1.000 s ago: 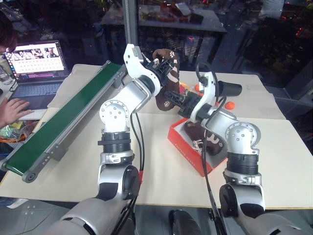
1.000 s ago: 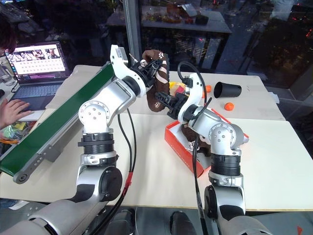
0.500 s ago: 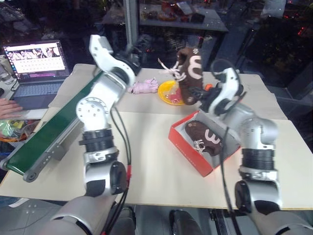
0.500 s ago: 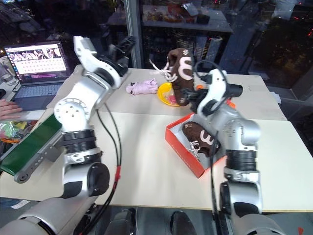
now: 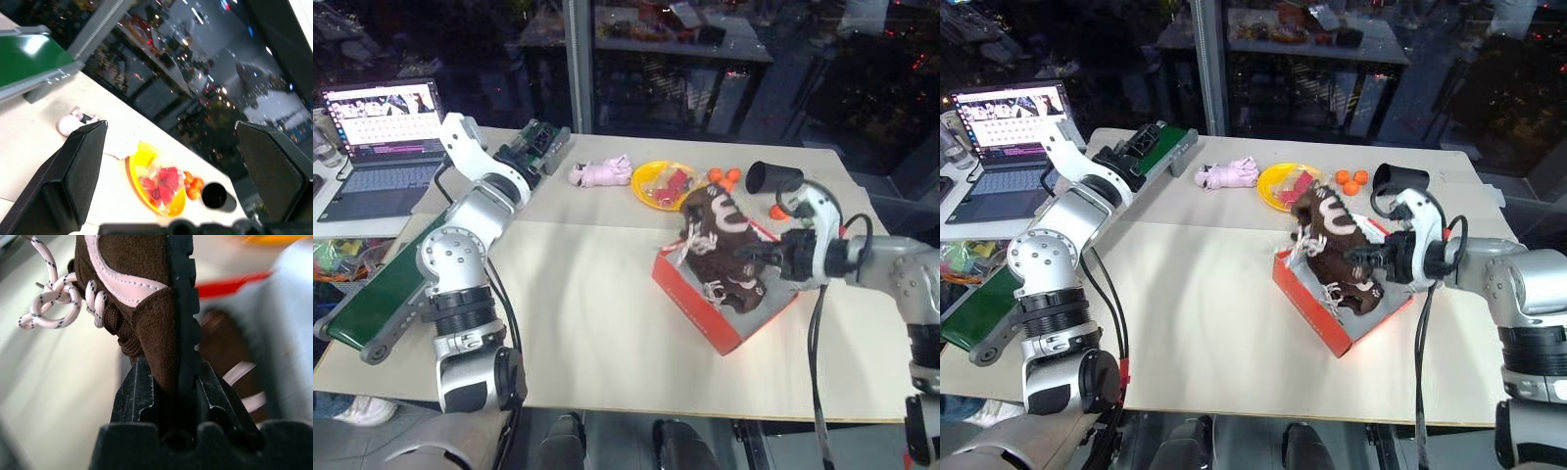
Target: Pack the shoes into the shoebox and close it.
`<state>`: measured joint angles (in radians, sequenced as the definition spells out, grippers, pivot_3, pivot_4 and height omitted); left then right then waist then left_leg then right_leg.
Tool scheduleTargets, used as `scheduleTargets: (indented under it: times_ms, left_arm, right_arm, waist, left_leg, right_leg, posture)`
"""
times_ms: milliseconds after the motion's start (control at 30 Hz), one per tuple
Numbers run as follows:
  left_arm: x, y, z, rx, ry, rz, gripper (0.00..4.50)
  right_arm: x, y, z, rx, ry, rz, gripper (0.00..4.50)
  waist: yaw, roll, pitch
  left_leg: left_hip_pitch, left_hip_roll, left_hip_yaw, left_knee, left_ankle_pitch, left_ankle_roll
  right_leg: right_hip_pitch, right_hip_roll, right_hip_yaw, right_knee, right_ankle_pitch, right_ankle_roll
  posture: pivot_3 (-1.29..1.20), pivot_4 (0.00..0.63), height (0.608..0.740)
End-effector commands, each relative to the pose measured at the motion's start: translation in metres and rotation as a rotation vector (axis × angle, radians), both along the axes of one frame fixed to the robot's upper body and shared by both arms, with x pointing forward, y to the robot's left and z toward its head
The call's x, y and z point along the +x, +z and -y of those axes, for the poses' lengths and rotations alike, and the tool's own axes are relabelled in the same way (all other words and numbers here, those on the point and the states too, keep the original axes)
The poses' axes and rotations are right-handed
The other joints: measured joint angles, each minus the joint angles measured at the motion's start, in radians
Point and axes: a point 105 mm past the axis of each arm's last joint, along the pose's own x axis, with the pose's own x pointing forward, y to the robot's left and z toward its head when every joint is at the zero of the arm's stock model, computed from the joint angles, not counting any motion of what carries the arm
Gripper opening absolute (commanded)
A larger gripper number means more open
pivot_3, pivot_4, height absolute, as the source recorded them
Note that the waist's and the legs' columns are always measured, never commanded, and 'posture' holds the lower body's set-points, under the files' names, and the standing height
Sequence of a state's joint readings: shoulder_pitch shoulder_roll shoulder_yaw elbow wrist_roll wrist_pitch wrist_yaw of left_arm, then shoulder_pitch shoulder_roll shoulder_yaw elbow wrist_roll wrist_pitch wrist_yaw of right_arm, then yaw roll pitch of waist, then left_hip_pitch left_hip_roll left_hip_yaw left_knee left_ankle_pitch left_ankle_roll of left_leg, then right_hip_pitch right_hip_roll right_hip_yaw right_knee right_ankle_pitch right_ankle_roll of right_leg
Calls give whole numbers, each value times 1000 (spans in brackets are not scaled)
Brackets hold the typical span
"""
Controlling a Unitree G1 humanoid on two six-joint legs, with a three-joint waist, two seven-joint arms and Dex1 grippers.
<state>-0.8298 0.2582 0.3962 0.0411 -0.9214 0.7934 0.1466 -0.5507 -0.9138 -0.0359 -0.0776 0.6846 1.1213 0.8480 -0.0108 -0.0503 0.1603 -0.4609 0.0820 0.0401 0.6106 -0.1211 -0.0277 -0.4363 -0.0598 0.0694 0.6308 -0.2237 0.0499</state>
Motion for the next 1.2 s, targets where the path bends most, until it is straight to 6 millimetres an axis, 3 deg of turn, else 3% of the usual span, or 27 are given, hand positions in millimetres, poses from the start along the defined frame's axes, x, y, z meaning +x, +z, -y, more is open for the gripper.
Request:
scheduleTargets:
  times_ms: [33,167,467,733,967,1200]
  left_arm:
    - [-9,7,1,107,-29,44,4500]
    - [-13,1,1,258,-56,43,4500]
    - [-19,0,10,305,-91,55,4500]
    - [-23,-1,11,319,-81,56,4500]
    - [-31,-7,4,312,-41,43,4500]
    - [-36,-11,3,295,-17,36,4500]
  right_arm:
    - [-3,3,2,-11,37,16,407]
    - [2,-13,5,-46,44,-9,407]
    - [14,-38,5,-66,92,-59,407]
    - [-12,-84,-27,137,146,-364,407]
    - [-23,-112,-3,59,76,-499,407]
    - [-2,-120,28,-210,42,-391,407]
  waist:
    - [-5,0,0]
    - [-8,0,0]
    - [-1,0,0]
    - [-4,0,0]
    - [-1,0,0]
    - [7,-2,-1]
  left_leg:
    - [0,0,0,1,0,0]
    - [2,0,0,1,0,0]
    - [1,-1,-1,1,0,0]
    - [2,-1,-2,2,0,0]
    - [6,-1,-2,3,0,0]
    - [13,-1,-2,4,-2,-4]
  right_leg:
    - [0,0,0,0,1,0]
    - [0,1,1,0,1,1]
    - [0,0,1,0,2,0]
    - [1,1,1,2,2,0]
    - [7,1,0,1,2,0]
    - [15,0,0,-1,-2,1]
  posture:
    - [0,150,736]
    - [0,150,736]
    - [0,150,736]
    - [0,150,736]
    - [0,150,736]
    - [0,150,736]
